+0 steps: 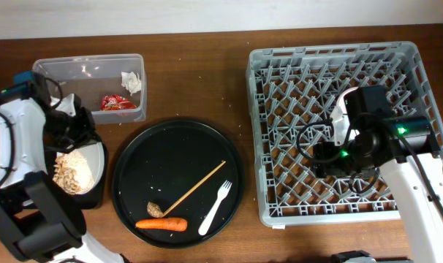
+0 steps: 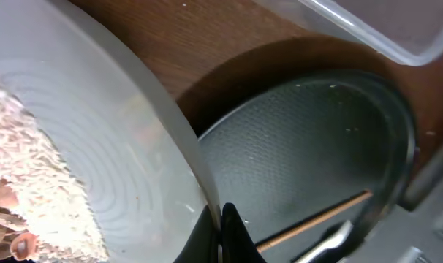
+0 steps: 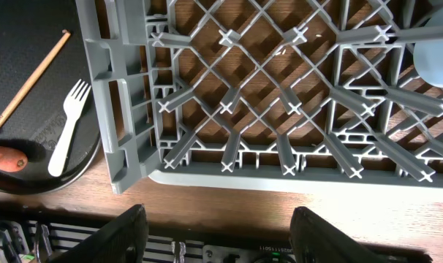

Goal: Sort waste into correct bins and load items into the dishwasher rack
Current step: 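Lift the plate with the left gripper and tip food onto the black tray, then carry the emptied white plate with the left gripper onto the round tray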

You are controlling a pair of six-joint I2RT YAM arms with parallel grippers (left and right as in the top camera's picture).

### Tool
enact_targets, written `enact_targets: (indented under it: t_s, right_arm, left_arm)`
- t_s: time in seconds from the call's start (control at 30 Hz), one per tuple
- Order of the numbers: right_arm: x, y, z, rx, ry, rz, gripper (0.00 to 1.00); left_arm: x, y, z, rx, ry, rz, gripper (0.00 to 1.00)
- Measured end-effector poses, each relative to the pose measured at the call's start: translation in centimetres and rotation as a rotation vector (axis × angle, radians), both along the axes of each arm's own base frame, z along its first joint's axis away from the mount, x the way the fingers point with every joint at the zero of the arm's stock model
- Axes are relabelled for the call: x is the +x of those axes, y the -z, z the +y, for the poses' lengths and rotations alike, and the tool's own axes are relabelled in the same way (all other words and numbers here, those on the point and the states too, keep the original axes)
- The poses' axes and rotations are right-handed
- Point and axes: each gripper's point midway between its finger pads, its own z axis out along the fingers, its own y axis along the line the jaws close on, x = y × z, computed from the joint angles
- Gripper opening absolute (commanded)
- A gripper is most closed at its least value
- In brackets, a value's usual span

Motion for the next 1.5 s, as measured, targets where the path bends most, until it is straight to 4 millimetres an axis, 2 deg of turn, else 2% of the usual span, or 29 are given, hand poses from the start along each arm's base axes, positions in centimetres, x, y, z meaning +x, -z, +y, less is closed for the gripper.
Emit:
enact_targets:
  t_s: [0.1, 0.43, 0.57, 0.83, 0.93, 1.2, 1.27, 1.5]
  right_arm:
    - [0.0, 0.0, 0.0, 0.0, 0.0, 0.0, 0.66]
    - [0.0, 0.0, 0.0, 0.0, 0.0, 0.0, 0.66]
    - [0.0, 0.0, 0.0, 0.0, 0.0, 0.0, 0.66]
    - [-0.1, 0.0, 0.0, 0.0, 0.0, 0.004, 0.66]
    - [-0.2, 0.0, 0.0, -0.001, 0.0, 0.007, 0.66]
    - [-0.3, 0.0, 0.0, -0.001, 0.0, 0.012, 0.66]
    - [-0.3, 0.0, 0.0, -0.001, 0.001, 0.015, 0.66]
    - [-0.4, 0.1, 0.0, -0.002, 0.0, 0.019, 0.66]
  left_arm:
    - [-0.1, -1.0, 0.6, -0.125, -0.022, -0.066, 0.0]
    - [0.4, -4.4, 0.6, -0.384, -0.032, -0.261, 0.0]
    - [0.4, -5.9, 0.7, -0.405, -0.034, -0.323, 0.01]
    - [-0.1, -8.2, -0.3, -0.493, 0.029, -0.428, 0.0]
    - [-0.6, -9.4, 0.3, -0.54, 0.03, -0.502, 0.0]
    - [-1.1, -10.0, 1.4, -0.547, 0.018, -0.547, 0.0]
    - [-1.1, -9.2, 2.0, -0.504, 0.004, -0.515, 0.0]
    - [-1.4, -9.3, 2.7, -0.521, -0.059, -0.488, 0.0]
